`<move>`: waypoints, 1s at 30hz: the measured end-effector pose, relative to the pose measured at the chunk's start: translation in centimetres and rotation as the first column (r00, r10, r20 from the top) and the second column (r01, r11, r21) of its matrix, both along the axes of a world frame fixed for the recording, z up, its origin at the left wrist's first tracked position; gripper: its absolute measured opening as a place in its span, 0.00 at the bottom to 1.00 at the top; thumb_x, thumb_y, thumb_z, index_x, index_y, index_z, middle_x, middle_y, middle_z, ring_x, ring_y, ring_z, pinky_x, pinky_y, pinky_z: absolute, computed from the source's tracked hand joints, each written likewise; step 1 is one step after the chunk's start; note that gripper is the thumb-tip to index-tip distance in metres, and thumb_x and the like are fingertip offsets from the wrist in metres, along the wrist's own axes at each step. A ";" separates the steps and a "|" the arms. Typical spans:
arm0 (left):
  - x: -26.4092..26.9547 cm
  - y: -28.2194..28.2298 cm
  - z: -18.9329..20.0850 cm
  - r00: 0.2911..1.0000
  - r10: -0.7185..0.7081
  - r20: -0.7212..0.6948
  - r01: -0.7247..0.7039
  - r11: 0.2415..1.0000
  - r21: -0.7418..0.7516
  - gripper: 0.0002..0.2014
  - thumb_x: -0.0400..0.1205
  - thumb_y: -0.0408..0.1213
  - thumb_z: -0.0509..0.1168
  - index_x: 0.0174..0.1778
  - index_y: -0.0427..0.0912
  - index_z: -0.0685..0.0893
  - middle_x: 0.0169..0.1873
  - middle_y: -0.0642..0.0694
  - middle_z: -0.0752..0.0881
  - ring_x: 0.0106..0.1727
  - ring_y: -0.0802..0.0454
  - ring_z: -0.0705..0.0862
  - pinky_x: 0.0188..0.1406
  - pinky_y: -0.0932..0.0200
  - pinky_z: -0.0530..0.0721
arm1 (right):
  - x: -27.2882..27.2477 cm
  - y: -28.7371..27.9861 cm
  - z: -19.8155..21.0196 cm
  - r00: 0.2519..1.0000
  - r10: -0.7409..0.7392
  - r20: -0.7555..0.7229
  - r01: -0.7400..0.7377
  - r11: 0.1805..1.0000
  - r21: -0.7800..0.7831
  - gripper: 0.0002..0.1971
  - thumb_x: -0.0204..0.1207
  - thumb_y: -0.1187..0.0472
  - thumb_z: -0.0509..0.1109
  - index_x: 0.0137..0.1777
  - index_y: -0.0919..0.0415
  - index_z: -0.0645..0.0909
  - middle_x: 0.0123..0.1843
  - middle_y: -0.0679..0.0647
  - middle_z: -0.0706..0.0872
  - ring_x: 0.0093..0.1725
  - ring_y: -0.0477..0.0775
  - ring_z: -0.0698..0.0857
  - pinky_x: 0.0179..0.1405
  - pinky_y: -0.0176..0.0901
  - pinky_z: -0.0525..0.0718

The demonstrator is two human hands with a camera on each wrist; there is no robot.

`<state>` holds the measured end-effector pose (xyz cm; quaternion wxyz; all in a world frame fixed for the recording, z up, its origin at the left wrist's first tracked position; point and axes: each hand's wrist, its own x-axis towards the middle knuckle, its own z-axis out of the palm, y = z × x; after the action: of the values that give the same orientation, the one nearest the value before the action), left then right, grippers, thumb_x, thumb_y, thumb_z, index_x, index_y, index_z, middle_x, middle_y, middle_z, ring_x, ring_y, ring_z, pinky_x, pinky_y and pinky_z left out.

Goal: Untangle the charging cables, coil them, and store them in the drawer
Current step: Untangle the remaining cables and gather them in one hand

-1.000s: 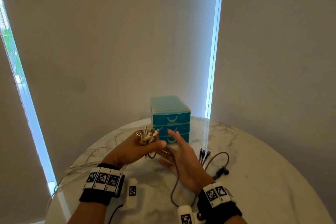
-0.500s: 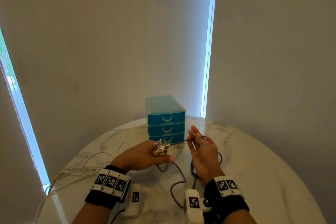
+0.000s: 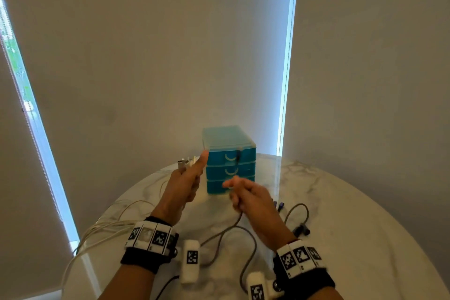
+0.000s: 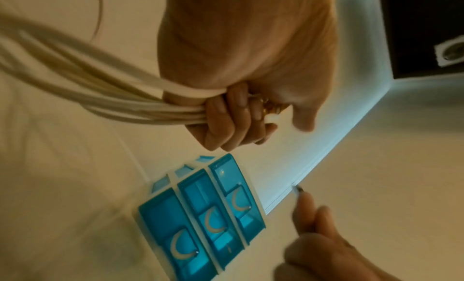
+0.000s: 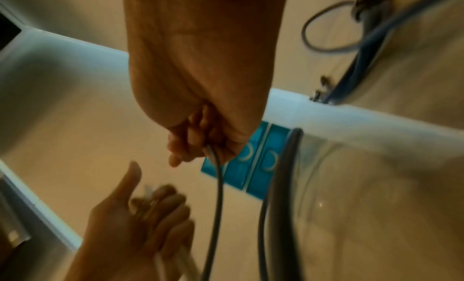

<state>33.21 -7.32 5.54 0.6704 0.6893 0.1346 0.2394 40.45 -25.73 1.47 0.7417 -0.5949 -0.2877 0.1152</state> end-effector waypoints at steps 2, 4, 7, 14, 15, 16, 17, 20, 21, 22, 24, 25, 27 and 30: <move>0.1 0.3 0.1 0.993 -0.111 0.037 0.114 0.988 -0.107 0.31 0.75 0.79 0.70 0.37 0.52 0.77 0.27 0.52 0.67 0.26 0.55 0.60 0.25 0.58 0.58 | -1.4 1.5 -0.3 0.995 0.093 0.044 -0.089 0.992 -0.091 0.19 0.94 0.49 0.64 0.53 0.61 0.92 0.32 0.47 0.78 0.34 0.45 0.75 0.37 0.40 0.74; 0.0 0.7 0.0 0.981 -0.182 0.069 0.191 0.970 -0.150 0.33 0.75 0.81 0.69 0.39 0.50 0.80 0.28 0.51 0.67 0.26 0.54 0.59 0.26 0.57 0.55 | -2.2 2.2 -0.4 0.989 0.121 0.090 -0.107 0.984 -0.144 0.19 0.94 0.49 0.65 0.53 0.60 0.92 0.31 0.43 0.77 0.33 0.42 0.74 0.34 0.37 0.73; -0.2 0.5 -0.5 0.973 -0.219 0.078 0.228 0.965 -0.133 0.28 0.80 0.74 0.70 0.43 0.49 0.86 0.29 0.51 0.68 0.28 0.54 0.59 0.33 0.50 0.51 | -2.3 2.2 -0.6 0.979 0.143 0.142 -0.113 0.973 -0.204 0.18 0.93 0.48 0.67 0.55 0.59 0.93 0.29 0.40 0.76 0.31 0.39 0.73 0.29 0.34 0.71; 0.5 0.5 -0.7 0.973 0.030 0.227 0.007 0.987 -0.159 0.17 0.91 0.53 0.69 0.37 0.51 0.84 0.26 0.50 0.68 0.26 0.56 0.62 0.21 0.61 0.61 | -2.5 2.1 -0.4 0.979 0.198 0.051 -0.180 0.952 -0.249 0.11 0.87 0.49 0.77 0.59 0.55 0.93 0.33 0.49 0.84 0.32 0.44 0.79 0.33 0.37 0.80; 0.6 0.7 -0.6 0.958 0.078 0.277 -0.017 0.976 -0.216 0.18 0.91 0.52 0.69 0.35 0.53 0.81 0.25 0.50 0.68 0.24 0.57 0.62 0.20 0.61 0.60 | -2.3 1.8 -0.4 0.975 0.214 0.056 -0.188 0.937 -0.293 0.10 0.85 0.51 0.78 0.59 0.56 0.93 0.36 0.52 0.88 0.34 0.46 0.83 0.39 0.39 0.85; 0.6 1.1 -0.5 0.935 0.123 0.333 -0.026 0.960 -0.279 0.18 0.92 0.50 0.68 0.35 0.53 0.79 0.25 0.50 0.67 0.22 0.58 0.62 0.19 0.62 0.60 | -2.0 1.5 -0.3 0.975 0.209 0.070 -0.172 0.922 -0.347 0.09 0.84 0.52 0.80 0.58 0.56 0.93 0.40 0.54 0.93 0.38 0.47 0.87 0.47 0.40 0.89; 0.5 1.5 -0.3 0.907 0.164 0.388 -0.026 0.941 -0.337 0.17 0.92 0.48 0.67 0.36 0.52 0.78 0.25 0.51 0.68 0.21 0.59 0.62 0.18 0.63 0.59 | -1.5 1.2 -0.4 0.981 0.172 0.083 -0.127 0.911 -0.392 0.08 0.84 0.52 0.80 0.57 0.55 0.93 0.44 0.54 0.96 0.41 0.48 0.91 0.54 0.41 0.90; 0.3 2.5 0.1 0.828 0.236 0.508 0.013 0.899 -0.438 0.14 0.92 0.46 0.66 0.41 0.48 0.78 0.30 0.50 0.74 0.20 0.62 0.62 0.16 0.66 0.59 | 0.8 0.0 -1.0 0.980 -0.119 0.159 0.175 0.895 -0.410 0.05 0.82 0.52 0.81 0.52 0.52 0.93 0.44 0.50 0.96 0.47 0.48 0.94 0.62 0.49 0.91; 0.1 2.7 0.2 0.813 0.242 0.530 0.027 0.893 -0.449 0.13 0.92 0.46 0.65 0.42 0.48 0.78 0.33 0.50 0.76 0.21 0.62 0.63 0.16 0.67 0.60 | 1.6 -0.5 -1.2 0.956 -0.225 0.191 0.285 0.871 -0.401 0.05 0.81 0.51 0.82 0.50 0.51 0.92 0.43 0.48 0.95 0.47 0.47 0.93 0.61 0.50 0.91; 0.1 2.9 0.2 0.803 0.247 0.543 0.038 0.887 -0.459 0.13 0.93 0.45 0.64 0.43 0.48 0.78 0.35 0.51 0.77 0.22 0.62 0.65 0.17 0.67 0.61 | 2.1 -1.1 -1.1 0.923 -0.310 0.227 0.379 0.834 -0.401 0.06 0.79 0.49 0.83 0.48 0.50 0.92 0.43 0.46 0.94 0.47 0.46 0.91 0.56 0.50 0.90; 0.2 3.2 -0.1 0.799 0.245 0.550 0.059 0.878 -0.476 0.13 0.95 0.44 0.63 0.43 0.49 0.78 0.36 0.52 0.79 0.27 0.61 0.70 0.19 0.68 0.65 | 3.0 -2.0 -1.4 0.851 -0.425 0.309 0.523 0.747 -0.410 0.15 0.75 0.37 0.83 0.42 0.47 0.91 0.43 0.48 0.92 0.45 0.47 0.89 0.46 0.47 0.85; 0.4 3.3 -0.2 0.798 0.238 0.554 0.070 0.876 -0.477 0.12 0.93 0.46 0.65 0.43 0.49 0.78 0.37 0.51 0.79 0.31 0.60 0.73 0.22 0.68 0.69 | 3.4 -2.4 -1.5 0.823 -0.454 0.342 0.566 0.707 -0.424 0.19 0.73 0.31 0.81 0.41 0.47 0.90 0.41 0.49 0.91 0.43 0.48 0.88 0.43 0.46 0.83; 0.8 3.3 -0.4 0.788 0.233 0.569 0.091 0.871 -0.483 0.12 0.86 0.50 0.69 0.44 0.48 0.78 0.37 0.50 0.79 0.37 0.56 0.78 0.33 0.63 0.80 | 3.7 -2.7 -1.6 0.810 -0.448 0.378 0.585 0.655 -0.479 0.26 0.73 0.22 0.74 0.39 0.46 0.89 0.38 0.47 0.90 0.41 0.49 0.88 0.40 0.45 0.81; 0.8 3.2 -0.3 0.783 0.239 0.574 0.140 0.831 -0.538 0.12 0.91 0.47 0.66 0.44 0.47 0.78 0.35 0.48 0.80 0.37 0.53 0.84 0.51 0.50 0.94 | 3.7 -2.5 -1.6 0.813 -0.408 0.416 0.579 0.644 -0.499 0.35 0.72 0.16 0.66 0.35 0.48 0.91 0.32 0.46 0.90 0.37 0.47 0.88 0.37 0.43 0.79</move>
<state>33.97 -4.14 5.24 0.8395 0.3434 -0.0108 0.4208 44.19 -28.25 -0.10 0.4682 -0.8651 -0.1570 -0.0886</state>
